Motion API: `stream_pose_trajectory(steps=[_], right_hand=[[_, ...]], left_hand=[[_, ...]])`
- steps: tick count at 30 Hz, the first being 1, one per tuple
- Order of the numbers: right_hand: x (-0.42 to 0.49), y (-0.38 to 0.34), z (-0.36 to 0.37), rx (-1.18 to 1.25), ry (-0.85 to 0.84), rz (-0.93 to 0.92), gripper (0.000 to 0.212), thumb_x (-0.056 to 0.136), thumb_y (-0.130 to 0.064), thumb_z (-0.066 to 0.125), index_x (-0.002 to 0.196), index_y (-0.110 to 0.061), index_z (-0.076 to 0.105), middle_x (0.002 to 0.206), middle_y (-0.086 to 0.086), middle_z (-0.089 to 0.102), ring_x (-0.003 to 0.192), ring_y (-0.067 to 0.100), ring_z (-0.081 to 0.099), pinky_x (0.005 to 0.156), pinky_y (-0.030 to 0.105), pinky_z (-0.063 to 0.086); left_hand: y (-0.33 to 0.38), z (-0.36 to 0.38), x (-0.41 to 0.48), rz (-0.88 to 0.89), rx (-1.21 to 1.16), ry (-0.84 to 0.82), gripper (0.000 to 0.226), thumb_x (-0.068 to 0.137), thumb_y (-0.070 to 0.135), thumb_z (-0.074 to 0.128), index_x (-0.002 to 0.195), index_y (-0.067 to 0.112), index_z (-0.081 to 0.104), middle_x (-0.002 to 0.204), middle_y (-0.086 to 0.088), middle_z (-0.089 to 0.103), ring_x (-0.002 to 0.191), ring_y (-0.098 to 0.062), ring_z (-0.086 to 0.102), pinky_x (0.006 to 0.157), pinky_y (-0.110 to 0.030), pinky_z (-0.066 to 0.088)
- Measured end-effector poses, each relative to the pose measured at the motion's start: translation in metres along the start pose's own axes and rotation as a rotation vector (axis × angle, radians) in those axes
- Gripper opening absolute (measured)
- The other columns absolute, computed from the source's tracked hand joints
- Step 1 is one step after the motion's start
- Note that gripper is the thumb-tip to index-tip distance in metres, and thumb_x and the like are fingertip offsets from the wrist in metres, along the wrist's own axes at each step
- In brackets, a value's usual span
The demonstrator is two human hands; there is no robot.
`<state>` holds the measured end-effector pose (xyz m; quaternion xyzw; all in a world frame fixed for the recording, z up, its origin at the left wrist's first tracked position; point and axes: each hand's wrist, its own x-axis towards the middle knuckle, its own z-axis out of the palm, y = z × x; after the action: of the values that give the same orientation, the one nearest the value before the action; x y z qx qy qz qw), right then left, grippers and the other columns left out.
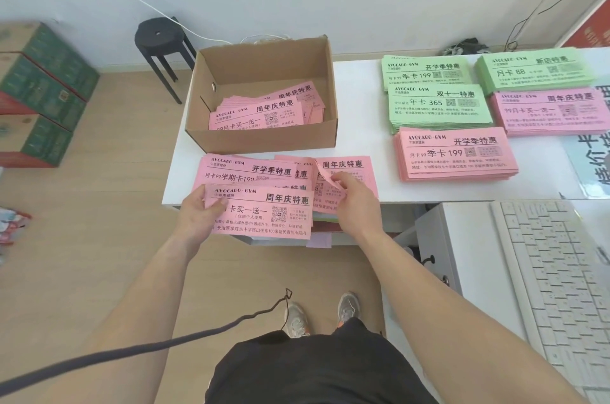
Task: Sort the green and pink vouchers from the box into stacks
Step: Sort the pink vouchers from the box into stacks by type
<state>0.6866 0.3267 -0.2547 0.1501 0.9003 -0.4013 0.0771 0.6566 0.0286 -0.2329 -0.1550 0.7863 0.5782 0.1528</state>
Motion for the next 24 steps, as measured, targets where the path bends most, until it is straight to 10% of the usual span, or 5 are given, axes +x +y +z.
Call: stream_pose_trajectory(steps=[10,16,24], right_hand=[[0.005,0.001,-0.029,0.083,0.170,0.161,0.036,0.102,-0.019,0.040,0.132,-0.015,0.058,0.123,0.006,0.067,0.114,0.030,0.062,0.094,0.044,0.052],[-0.007,-0.005,-0.054,0.347,0.109,0.081,0.044,0.108,-0.049,0.034,0.101,-0.017,0.063,0.098,-0.006,0.069,0.091,0.011,0.063,0.079,0.031,0.047],[-0.011,0.005,-0.078,0.662,0.133,0.293,0.032,0.091,0.000,0.061,0.119,-0.017,0.061,0.103,-0.009,0.074,0.091,0.004,0.071,0.068,0.017,0.055]], left_hand=[[0.026,0.026,0.006,0.041,-0.061,-0.059,0.019,0.098,0.008,0.062,0.116,0.015,0.066,0.102,-0.002,0.078,0.094,-0.020,0.075,0.072,-0.029,0.060],[0.045,0.070,0.017,0.047,-0.049,-0.151,0.019,0.098,0.012,0.064,0.116,0.013,0.067,0.105,-0.001,0.078,0.097,-0.019,0.074,0.092,-0.043,0.057],[0.065,0.122,0.022,0.057,-0.031,-0.316,0.015,0.101,0.021,0.060,0.111,0.026,0.069,0.106,0.005,0.077,0.102,-0.019,0.073,0.096,-0.050,0.055]])
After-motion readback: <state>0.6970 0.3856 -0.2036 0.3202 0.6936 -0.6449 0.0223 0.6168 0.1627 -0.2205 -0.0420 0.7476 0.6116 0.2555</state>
